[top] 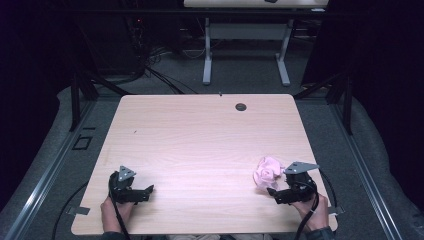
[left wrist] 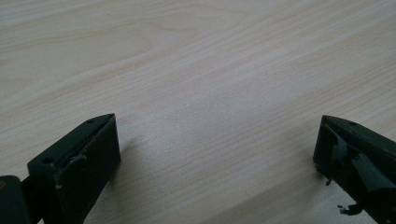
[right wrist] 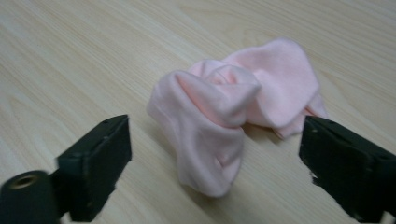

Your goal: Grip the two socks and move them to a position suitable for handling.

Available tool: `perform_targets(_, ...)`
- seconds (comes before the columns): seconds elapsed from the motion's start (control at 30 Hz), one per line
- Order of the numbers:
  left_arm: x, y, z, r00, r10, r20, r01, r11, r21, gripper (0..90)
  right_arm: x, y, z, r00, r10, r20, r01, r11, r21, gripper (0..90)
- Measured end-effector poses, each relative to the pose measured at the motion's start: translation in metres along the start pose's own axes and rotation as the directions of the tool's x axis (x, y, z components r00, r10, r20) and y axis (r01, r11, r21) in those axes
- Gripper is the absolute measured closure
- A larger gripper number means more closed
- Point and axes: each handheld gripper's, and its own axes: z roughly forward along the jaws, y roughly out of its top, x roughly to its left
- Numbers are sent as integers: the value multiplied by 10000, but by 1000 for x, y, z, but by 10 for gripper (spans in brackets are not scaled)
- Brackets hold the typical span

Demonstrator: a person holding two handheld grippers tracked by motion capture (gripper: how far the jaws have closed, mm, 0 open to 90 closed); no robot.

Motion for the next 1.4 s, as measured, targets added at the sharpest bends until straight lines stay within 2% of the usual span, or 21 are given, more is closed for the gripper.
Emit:
perform_targets(0.03, 0, 0, 0, 10000, 0, 1, 0, 10000, 3, 4, 2, 2, 3, 10000, -78, 24, 78, 9999, 111, 146)
perform_targets(0.1, 0, 0, 0, 10000, -7, -1, 7, 10000, -4, 4, 5, 6, 10, 9998, -204, -65, 205, 9998, 86, 209)
perform_targets(0.17, 0, 0, 0, 10000, -6, 2, 6, 10000, -2, 4, 9, 10, 18, 9994, -340, -11, 340, 9990, 286, 262)
perform_targets(0.2, 0, 0, 0, 10000, -13, -7, 13, 10000, -11, 4, 10, 12, 24, 9989, -464, 29, 461, 9974, 558, 316)
perform_targets(0.23, 0, 0, 0, 10000, -13, -7, 13, 10000, -11, 4, 10, 12, 24, 9989, -464, 29, 461, 9974, 558, 316)
perform_targets(0.3, 0, 0, 0, 10000, -14, -8, 14, 10000, -11, 4, 11, 13, 32, 9986, -514, 82, 505, 9948, 882, 356)
perform_targets(0.33, 0, 0, 0, 10000, -7, 0, 7, 10000, -2, 4, 12, 12, 39, 9983, -530, 231, 501, 9926, 1105, 418)
perform_targets(0.4, 0, 0, 0, 10000, -1, 0, 1, 10000, 1, 4, 11, 12, 40, 9975, -658, 276, 617, 9898, 1285, 433)
perform_targets(0.43, 0, 0, 0, 10000, 1, 0, -1, 10000, 3, 4, 12, 11, 44, 9978, -632, 216, 596, 9886, 1382, 472)
perform_targets(0.5, 0, 0, 0, 10000, -1, -5, 1, 10000, -2, 4, 14, 8, 47, 9954, -869, 394, 792, 9827, 1672, 540)
perform_targets(0.53, 0, 0, 0, 10000, 0, -2, 0, 10000, 2, 4, 14, 8, 47, 9954, -869, 394, 792, 9827, 1672, 540)
perform_targets(0.77, 0, 0, 0, 10000, -3, -17, 3, 10000, -8, 4, 13, 5, 46, 9972, -678, 308, 630, 9888, 1352, 727)
perform_targets(0.87, 0, 0, 0, 10000, -3, -5, 3, 10000, -4, 5, 13, 5, 45, 9973, -650, 346, 606, 9914, 1162, 741)
perform_targets(0.93, 0, 0, 0, 10000, -12, -6, 12, 10000, -8, 4, 13, 5, 41, 9991, -426, 88, 417, 9957, 828, 748)
perform_targets(1.1, 0, 0, 0, 10000, -18, -11, 18, 10000, -16, 4, 21, 12, 26, 9975, -446, -548, 449, 9990, 56, 754)
perform_targets(1.13, 0, 0, 0, 10000, -18, -11, 18, 10000, -16, 4, 21, 12, 26, 9975, -446, -548, 449, 9990, 56, 754)
perform_targets(1.3, 0, 0, 0, 10000, -8, -32, 8, 10000, -14, 4, 38, 22, 23, 9871, -866, -1344, 830, 9960, -322, 754)
perform_targets(1.4, 0, 0, 0, 10000, -10, -1, 10, 10000, -5, 4, 53, 27, 28, 9720, -1197, -2022, 1123, 9925, -474, 754)
